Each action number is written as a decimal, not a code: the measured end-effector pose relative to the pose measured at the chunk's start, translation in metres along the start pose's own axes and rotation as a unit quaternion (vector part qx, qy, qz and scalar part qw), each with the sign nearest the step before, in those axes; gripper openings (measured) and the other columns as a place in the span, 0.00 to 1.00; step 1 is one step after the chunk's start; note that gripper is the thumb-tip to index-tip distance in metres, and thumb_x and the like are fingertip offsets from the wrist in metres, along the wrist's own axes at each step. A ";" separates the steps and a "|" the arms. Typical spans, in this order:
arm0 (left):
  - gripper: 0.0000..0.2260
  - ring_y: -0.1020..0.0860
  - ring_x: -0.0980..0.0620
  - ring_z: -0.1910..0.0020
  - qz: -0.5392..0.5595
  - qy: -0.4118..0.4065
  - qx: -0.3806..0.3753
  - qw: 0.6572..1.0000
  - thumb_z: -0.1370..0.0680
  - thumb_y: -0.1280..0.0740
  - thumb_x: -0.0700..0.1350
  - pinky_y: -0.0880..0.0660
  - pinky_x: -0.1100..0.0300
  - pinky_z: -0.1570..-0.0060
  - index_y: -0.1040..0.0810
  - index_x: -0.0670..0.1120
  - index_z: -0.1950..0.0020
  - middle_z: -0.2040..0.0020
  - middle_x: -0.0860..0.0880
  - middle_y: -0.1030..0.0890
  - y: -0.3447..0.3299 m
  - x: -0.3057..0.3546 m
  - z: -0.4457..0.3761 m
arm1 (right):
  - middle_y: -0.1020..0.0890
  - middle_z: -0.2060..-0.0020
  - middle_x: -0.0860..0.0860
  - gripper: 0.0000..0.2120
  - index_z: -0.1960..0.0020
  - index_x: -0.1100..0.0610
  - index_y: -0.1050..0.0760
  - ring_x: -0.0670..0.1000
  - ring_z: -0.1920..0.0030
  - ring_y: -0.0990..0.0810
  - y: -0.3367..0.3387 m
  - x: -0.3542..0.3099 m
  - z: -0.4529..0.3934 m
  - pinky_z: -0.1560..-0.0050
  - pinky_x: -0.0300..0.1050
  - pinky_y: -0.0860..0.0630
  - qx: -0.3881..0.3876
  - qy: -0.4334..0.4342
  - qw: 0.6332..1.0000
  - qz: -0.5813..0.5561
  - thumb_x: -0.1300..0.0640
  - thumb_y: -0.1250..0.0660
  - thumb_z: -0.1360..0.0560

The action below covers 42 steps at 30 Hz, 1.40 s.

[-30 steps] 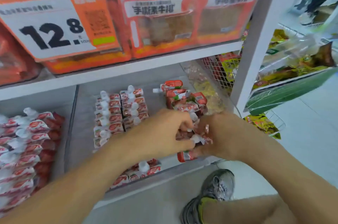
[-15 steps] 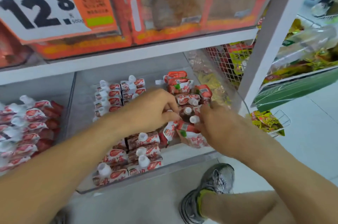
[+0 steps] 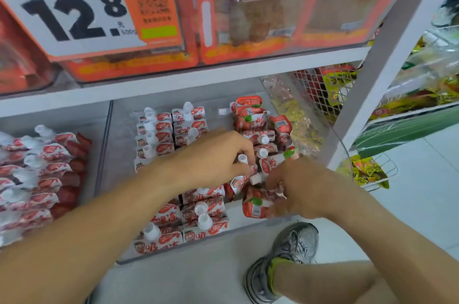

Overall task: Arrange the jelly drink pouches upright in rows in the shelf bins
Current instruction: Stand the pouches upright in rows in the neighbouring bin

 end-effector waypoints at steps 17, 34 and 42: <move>0.06 0.23 0.50 0.66 0.057 -0.013 -0.044 0.997 0.20 0.36 0.49 0.24 0.48 0.64 0.28 0.50 0.45 0.63 0.51 0.23 -0.006 0.005 0.010 | 0.24 0.38 0.40 0.32 0.31 0.39 0.30 0.44 0.46 0.23 0.026 -0.009 -0.007 0.55 0.34 0.30 -0.185 0.160 0.969 0.017 0.51 0.23 0.32; 0.07 0.28 0.49 0.68 0.077 -0.020 -0.119 0.990 0.18 0.41 0.51 0.33 0.52 0.68 0.32 0.50 0.43 0.63 0.48 0.25 -0.004 -0.003 0.015 | 0.19 0.43 0.38 0.16 0.38 0.45 0.21 0.36 0.43 0.22 0.002 -0.017 0.023 0.44 0.32 0.26 -0.063 0.089 0.963 -0.246 0.42 0.34 0.23; 0.05 0.26 0.49 0.62 0.044 0.008 -0.175 0.984 0.18 0.40 0.48 0.28 0.49 0.62 0.31 0.52 0.42 0.59 0.48 0.25 -0.008 0.016 0.028 | 0.21 0.45 0.47 0.18 0.41 0.49 0.24 0.50 0.43 0.22 0.039 0.014 0.005 0.43 0.48 0.26 0.120 0.089 0.989 -0.004 0.55 0.25 0.29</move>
Point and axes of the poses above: each hand's wrist, its own z-axis away from the middle knuckle, its own y-axis out of the back of the hand, x = y × z, the point moved 3 cm from there along -z, towards the middle knuckle
